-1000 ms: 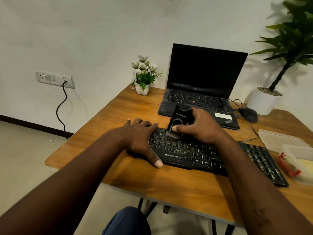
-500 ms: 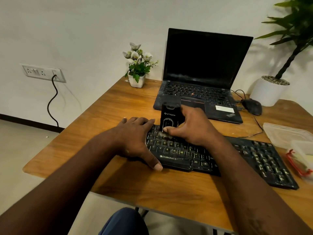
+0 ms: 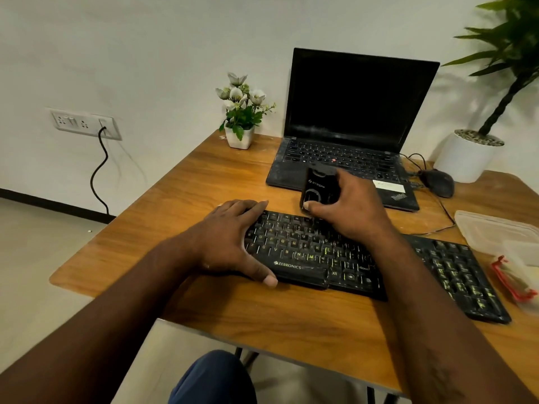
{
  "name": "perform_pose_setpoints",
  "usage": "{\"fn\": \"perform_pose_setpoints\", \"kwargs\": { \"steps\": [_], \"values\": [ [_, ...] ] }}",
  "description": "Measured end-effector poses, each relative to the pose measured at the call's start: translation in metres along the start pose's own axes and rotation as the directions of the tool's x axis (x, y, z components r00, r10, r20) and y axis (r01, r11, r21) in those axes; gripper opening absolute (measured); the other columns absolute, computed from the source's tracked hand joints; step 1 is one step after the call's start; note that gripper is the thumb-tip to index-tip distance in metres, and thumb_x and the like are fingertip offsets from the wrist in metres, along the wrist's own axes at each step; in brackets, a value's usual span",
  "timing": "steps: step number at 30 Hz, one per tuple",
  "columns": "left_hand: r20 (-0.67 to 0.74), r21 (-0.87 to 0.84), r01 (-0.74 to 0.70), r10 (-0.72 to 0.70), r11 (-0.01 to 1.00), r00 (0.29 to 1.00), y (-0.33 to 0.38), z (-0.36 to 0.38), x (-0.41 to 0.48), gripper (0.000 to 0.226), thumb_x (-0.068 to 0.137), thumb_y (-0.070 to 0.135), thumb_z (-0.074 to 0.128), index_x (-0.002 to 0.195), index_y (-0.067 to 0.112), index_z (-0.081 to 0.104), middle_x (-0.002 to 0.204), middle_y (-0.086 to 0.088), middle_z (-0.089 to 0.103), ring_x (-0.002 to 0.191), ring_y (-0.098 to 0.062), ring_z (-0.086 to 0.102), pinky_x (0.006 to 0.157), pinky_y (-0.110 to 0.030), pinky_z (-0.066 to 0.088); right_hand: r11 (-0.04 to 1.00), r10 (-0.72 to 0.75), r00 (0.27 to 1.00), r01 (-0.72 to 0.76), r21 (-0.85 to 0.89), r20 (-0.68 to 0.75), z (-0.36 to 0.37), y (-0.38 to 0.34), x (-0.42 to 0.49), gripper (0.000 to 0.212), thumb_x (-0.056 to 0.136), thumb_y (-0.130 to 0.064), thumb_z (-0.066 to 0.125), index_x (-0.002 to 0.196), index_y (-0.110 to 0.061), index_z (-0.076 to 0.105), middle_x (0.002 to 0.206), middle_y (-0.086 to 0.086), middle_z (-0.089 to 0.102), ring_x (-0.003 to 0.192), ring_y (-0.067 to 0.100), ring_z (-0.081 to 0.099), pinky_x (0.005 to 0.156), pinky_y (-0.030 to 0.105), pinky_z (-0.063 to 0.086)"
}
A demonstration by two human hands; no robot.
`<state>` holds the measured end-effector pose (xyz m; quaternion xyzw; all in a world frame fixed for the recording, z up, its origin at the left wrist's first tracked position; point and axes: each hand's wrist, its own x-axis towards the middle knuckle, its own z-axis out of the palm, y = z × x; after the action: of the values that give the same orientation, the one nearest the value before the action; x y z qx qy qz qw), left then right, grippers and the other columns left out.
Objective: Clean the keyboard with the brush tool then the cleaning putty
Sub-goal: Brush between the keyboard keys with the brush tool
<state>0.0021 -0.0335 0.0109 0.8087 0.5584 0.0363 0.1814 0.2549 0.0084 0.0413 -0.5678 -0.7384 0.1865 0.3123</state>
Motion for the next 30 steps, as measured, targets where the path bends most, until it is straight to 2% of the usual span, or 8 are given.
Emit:
{"fn": "perform_pose_setpoints", "kwargs": {
  "steps": [4,6,8,10,14,19,24,30],
  "values": [
    [-0.193,-0.095,-0.051,0.032,0.994,0.981,-0.003,0.015,-0.019,0.138,0.054,0.096,0.068,0.162,0.046,-0.003,0.167,0.023,0.004,0.153,-0.009,0.01,0.121,-0.045,0.03,0.984,-0.03,0.969,-0.015,0.179,0.247,-0.007,0.005,-0.006,0.046,0.077,-0.031,0.088,0.109,-0.039,0.057,0.104,-0.016,0.067,0.091,0.003,0.068,0.074,0.019,0.057],
    [-0.254,-0.068,-0.058,0.039,0.996,0.966,-0.004,0.018,-0.022,0.136,0.055,0.098,0.064,0.162,0.046,-0.003,0.168,0.023,0.001,0.156,-0.009,0.002,0.122,-0.05,0.028,0.993,-0.016,0.986,-0.004,0.119,0.163,-0.001,0.007,-0.002,0.055,0.077,-0.032,0.088,0.123,-0.029,0.06,0.11,-0.014,0.068,0.091,0.002,0.066,0.074,0.017,0.053],
    [-0.224,-0.048,-0.039,0.027,0.998,0.974,-0.005,0.019,-0.019,0.137,0.054,0.099,0.062,0.161,0.049,-0.008,0.17,0.022,-0.005,0.157,-0.013,-0.007,0.124,-0.057,0.023,1.0,-0.007,1.0,0.007,0.022,0.027,0.001,0.006,0.002,0.065,0.078,-0.034,0.088,0.134,-0.021,0.058,0.119,-0.006,0.069,0.097,0.007,0.063,0.08,0.019,0.05],
    [-0.182,-0.044,-0.029,0.021,0.999,0.983,-0.007,0.018,-0.015,0.139,0.053,0.099,0.063,0.159,0.051,-0.013,0.171,0.021,-0.01,0.158,-0.015,-0.012,0.125,-0.059,0.019,0.999,-0.034,0.999,0.033,0.028,0.009,-0.003,0.005,0.0,0.064,0.078,-0.034,0.088,0.134,-0.023,0.058,0.119,-0.008,0.069,0.097,0.006,0.062,0.08,0.018,0.049],
    [-0.188,-0.047,-0.038,0.029,0.998,0.982,-0.01,0.021,-0.013,0.138,0.054,0.099,0.063,0.158,0.052,-0.014,0.171,0.019,-0.011,0.158,-0.017,-0.011,0.126,-0.057,0.017,0.978,-0.069,0.957,0.009,0.209,0.283,-0.007,0.0,-0.008,0.048,0.077,-0.029,0.089,0.113,-0.038,0.058,0.107,-0.015,0.07,0.094,0.002,0.068,0.085,0.028,0.06],
    [-0.18,-0.054,-0.017,0.007,0.998,0.984,-0.011,0.021,-0.012,0.137,0.052,0.101,0.061,0.157,0.055,-0.015,0.171,0.02,-0.013,0.158,-0.019,-0.013,0.126,-0.058,0.014,0.998,-0.043,0.999,0.042,-0.037,-0.023,0.001,0.0,-0.002,0.067,0.079,-0.034,0.087,0.137,-0.023,0.056,0.122,-0.004,0.069,0.108,0.014,0.066,0.089,0.027,0.054],
    [-0.179,-0.054,-0.015,0.005,0.998,0.984,-0.011,0.021,-0.012,0.137,0.052,0.101,0.061,0.157,0.056,-0.014,0.171,0.02,-0.01,0.158,-0.02,-0.011,0.125,-0.054,0.014,0.972,-0.088,0.932,0.003,0.236,0.35,-0.007,0.0,-0.012,0.048,0.077,-0.025,0.089,0.113,-0.035,0.06,0.107,-0.009,0.073,0.096,0.007,0.072,0.087,0.033,0.062],
    [-0.175,-0.055,-0.01,0.0,0.998,0.985,-0.012,0.021,-0.01,0.136,0.051,0.102,0.06,0.157,0.056,-0.012,0.171,0.02,-0.005,0.158,-0.019,-0.007,0.126,-0.056,0.016,0.995,-0.091,0.995,0.092,-0.041,0.028,-0.001,-0.002,-0.007,0.062,0.077,-0.033,0.088,0.131,-0.025,0.058,0.116,-0.009,0.069,0.103,0.009,0.066,0.084,0.02,0.053]
  ]
}}
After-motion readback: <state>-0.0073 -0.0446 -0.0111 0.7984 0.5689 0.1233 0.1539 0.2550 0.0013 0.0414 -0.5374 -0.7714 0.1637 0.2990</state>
